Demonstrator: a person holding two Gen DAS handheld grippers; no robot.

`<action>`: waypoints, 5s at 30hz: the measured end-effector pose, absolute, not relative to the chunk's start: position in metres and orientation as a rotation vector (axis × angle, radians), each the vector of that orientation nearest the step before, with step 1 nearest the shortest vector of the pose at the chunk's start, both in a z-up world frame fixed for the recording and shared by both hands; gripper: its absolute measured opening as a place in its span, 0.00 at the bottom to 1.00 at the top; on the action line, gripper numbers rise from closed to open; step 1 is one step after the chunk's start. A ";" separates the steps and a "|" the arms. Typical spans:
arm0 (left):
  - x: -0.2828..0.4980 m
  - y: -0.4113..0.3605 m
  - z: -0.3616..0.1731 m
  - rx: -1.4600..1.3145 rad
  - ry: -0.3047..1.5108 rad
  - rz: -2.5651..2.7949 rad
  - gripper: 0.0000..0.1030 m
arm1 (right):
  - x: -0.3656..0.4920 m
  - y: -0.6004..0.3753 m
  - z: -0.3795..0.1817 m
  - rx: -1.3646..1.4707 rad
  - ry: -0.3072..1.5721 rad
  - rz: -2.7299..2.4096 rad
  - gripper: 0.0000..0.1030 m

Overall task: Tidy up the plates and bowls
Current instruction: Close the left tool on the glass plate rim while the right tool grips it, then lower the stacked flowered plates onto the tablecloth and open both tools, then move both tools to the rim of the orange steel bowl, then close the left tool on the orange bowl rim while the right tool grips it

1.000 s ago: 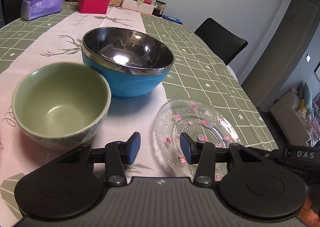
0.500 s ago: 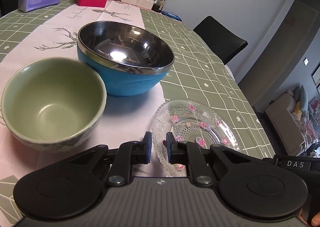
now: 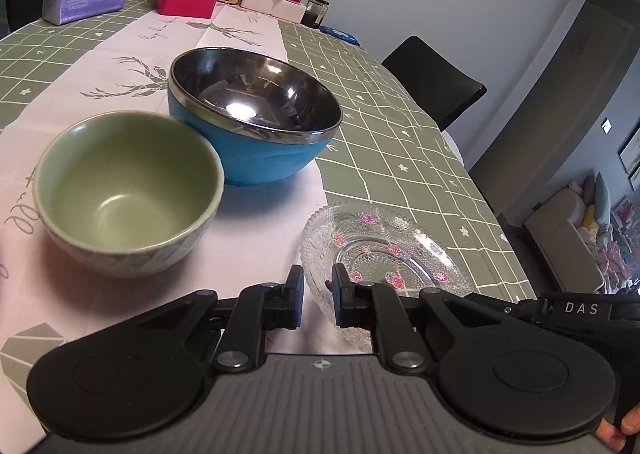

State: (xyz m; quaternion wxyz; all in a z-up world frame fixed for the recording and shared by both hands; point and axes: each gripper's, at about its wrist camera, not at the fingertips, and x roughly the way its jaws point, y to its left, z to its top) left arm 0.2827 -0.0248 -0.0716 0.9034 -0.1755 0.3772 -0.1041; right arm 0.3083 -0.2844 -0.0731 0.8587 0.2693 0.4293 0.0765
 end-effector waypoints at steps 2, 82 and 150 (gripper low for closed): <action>0.279 -0.023 -0.070 -0.369 0.775 -0.217 0.15 | 0.305 -0.283 -0.071 0.563 0.899 0.165 0.07; 0.102 -0.057 -0.058 -0.227 0.791 -0.254 0.20 | 0.116 -0.286 -0.045 0.283 0.898 0.167 0.06; 0.174 0.181 0.011 -0.282 0.715 -0.016 0.42 | 0.188 -0.079 0.012 0.176 0.831 0.450 0.50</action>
